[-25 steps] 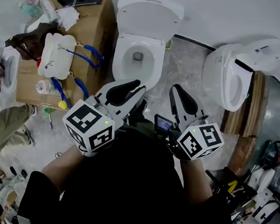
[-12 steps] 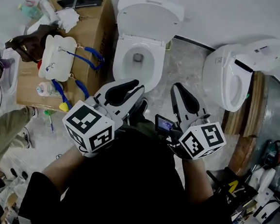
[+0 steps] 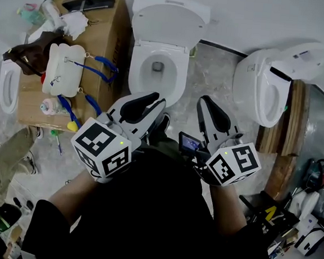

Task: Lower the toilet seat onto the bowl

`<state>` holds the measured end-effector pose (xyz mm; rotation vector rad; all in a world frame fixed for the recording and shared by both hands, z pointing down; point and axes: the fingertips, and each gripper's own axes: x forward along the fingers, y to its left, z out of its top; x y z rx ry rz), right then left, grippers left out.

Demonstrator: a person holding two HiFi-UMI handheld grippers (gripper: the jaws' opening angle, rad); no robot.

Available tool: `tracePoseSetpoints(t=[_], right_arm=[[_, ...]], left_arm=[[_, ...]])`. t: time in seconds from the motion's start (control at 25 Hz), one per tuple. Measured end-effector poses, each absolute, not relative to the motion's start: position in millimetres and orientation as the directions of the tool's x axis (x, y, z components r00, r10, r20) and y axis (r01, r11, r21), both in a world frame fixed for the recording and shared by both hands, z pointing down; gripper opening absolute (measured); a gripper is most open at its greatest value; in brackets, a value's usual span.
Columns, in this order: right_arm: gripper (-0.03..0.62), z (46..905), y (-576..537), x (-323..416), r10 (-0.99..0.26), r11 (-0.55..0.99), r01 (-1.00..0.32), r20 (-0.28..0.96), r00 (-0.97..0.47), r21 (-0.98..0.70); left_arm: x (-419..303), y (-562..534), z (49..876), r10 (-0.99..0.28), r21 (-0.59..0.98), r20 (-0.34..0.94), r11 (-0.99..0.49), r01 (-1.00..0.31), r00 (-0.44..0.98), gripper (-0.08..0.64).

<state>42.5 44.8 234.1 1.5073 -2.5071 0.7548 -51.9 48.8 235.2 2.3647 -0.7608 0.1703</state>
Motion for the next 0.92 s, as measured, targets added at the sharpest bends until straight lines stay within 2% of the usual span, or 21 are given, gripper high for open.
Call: tracePoseSetpoints(t=[0.92], right_arm=[[0.044,248,29,36,-0.79,0.354,-0.86,0.376,-0.485,-0.367]], left_arm=[[-59,32,247,-0.468,0.561,0.315,-0.61,-0.56,0.826,0.089]])
